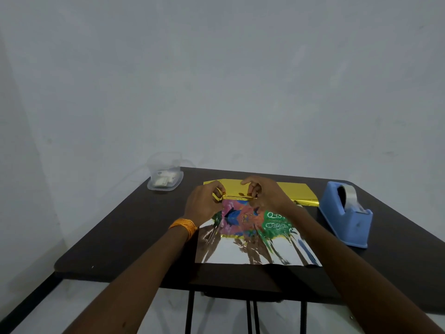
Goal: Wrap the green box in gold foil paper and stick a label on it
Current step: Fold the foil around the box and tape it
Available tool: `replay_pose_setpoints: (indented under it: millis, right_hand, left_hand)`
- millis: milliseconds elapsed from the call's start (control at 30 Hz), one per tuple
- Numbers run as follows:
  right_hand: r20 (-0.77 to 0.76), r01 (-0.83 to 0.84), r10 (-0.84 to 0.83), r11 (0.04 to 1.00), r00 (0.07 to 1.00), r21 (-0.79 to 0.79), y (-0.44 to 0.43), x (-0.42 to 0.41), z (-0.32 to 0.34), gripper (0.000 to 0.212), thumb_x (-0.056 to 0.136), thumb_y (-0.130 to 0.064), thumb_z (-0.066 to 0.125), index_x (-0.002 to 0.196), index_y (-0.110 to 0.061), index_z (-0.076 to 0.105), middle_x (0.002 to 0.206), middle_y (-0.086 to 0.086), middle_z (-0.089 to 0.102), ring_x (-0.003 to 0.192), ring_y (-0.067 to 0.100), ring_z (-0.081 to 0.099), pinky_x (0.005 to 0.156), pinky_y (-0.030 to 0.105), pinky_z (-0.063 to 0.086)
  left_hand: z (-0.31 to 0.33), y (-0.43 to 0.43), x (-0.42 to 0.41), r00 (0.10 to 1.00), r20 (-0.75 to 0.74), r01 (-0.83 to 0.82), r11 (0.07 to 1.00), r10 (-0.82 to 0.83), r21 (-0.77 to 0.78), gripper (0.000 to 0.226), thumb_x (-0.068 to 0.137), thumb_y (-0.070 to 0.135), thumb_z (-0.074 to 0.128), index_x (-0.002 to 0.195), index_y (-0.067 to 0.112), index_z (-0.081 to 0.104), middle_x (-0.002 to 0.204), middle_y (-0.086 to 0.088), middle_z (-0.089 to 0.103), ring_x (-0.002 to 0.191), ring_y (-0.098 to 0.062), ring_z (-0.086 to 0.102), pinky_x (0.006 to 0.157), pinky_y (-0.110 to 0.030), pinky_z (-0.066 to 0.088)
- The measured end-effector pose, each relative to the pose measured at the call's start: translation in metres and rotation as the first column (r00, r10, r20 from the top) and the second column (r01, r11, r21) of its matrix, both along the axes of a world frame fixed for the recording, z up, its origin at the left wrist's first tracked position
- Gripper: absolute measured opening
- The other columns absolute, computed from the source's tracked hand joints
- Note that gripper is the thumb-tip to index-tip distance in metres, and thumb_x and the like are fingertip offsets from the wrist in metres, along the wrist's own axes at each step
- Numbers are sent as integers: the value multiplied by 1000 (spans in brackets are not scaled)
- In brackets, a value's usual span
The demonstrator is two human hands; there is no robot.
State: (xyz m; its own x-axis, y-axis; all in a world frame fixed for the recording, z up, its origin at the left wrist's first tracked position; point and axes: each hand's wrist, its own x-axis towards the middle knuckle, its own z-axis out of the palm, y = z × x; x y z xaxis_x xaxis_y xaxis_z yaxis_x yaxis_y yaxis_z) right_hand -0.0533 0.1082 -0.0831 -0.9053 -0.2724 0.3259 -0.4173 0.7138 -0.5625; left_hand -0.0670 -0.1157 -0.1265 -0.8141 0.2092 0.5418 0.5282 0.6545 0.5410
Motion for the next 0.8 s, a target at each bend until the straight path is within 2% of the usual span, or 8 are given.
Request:
replay_pose_setpoints:
  millis: [67, 133, 267, 367, 500, 633, 700, 800]
  right_hand:
    - [10, 21, -20, 985, 1000, -169, 4, 7, 2, 52, 73, -2, 85, 118, -20, 65, 92, 3, 63, 75, 10, 60, 65, 23, 51]
    - [-78, 108, -130, 965, 988, -240, 11, 14, 2, 36, 81, -16, 82, 113, -22, 67, 88, 2, 67, 71, 6, 62, 62, 17, 50]
    - [-158, 348, -393, 903, 906, -250, 26, 21, -2, 15, 84, -27, 78, 95, -19, 73, 74, 1, 68, 68, 10, 63, 65, 25, 44]
    - [-99, 409, -427, 899, 899, -159, 28, 22, -12, 15, 84, -33, 76, 93, -21, 73, 70, 1, 71, 66, 14, 68, 70, 29, 53]
    - [-105, 398, -423, 897, 900, -193, 24, 22, -27, 10, 88, -31, 71, 90, -23, 66, 67, 2, 72, 59, 17, 69, 65, 38, 58]
    - [-88, 422, -444, 885, 892, -195, 20, 17, -32, 16, 90, -35, 69, 92, -20, 62, 74, 4, 73, 59, 19, 69, 61, 42, 58]
    - [-69, 413, -433, 889, 899, -200, 20, 16, -29, 18, 90, -35, 69, 94, -19, 62, 76, 5, 72, 62, 20, 70, 62, 43, 58]
    - [-35, 405, -420, 891, 907, -204, 21, 13, -27, 21, 89, -37, 69, 94, -18, 62, 73, 5, 72, 64, 23, 69, 65, 43, 58]
  left_hand:
    - [1, -2, 6, 1000, 2, -6, 1000, 6, -15, 44, 72, 22, 81, 109, 28, 58, 87, 11, 62, 68, -10, 63, 62, -38, 58]
    - [7, -6, 11, 998, -38, -42, 998, 43, 37, 46, 75, 30, 75, 117, 28, 55, 88, 11, 59, 67, -10, 60, 59, -33, 54]
    - [29, 1, 9, 989, -122, -58, 985, 78, 166, 38, 81, 35, 56, 116, 23, 56, 85, 6, 57, 72, -13, 57, 62, -32, 49]
    - [43, 21, -3, 996, -87, 14, 987, 0, 161, 26, 88, 27, 58, 113, 21, 57, 90, 3, 60, 81, -11, 59, 69, -33, 51]
    - [43, 59, -29, 996, 1, 91, 996, -91, -10, 26, 94, 26, 57, 116, 13, 59, 111, -6, 63, 103, -21, 61, 86, -36, 49]
    - [44, 78, -53, 993, 115, 39, 939, 0, -341, 51, 93, 41, 54, 138, 16, 50, 138, -7, 56, 124, -28, 53, 102, -44, 42]
    - [48, 77, -65, 983, 175, 25, 898, 58, -439, 57, 91, 52, 52, 137, 18, 53, 137, -6, 58, 122, -29, 54, 101, -44, 43]
    - [53, 71, -80, 964, 246, 36, 872, 98, -488, 60, 81, 67, 50, 111, 18, 67, 111, -5, 69, 101, -26, 61, 93, -44, 49]
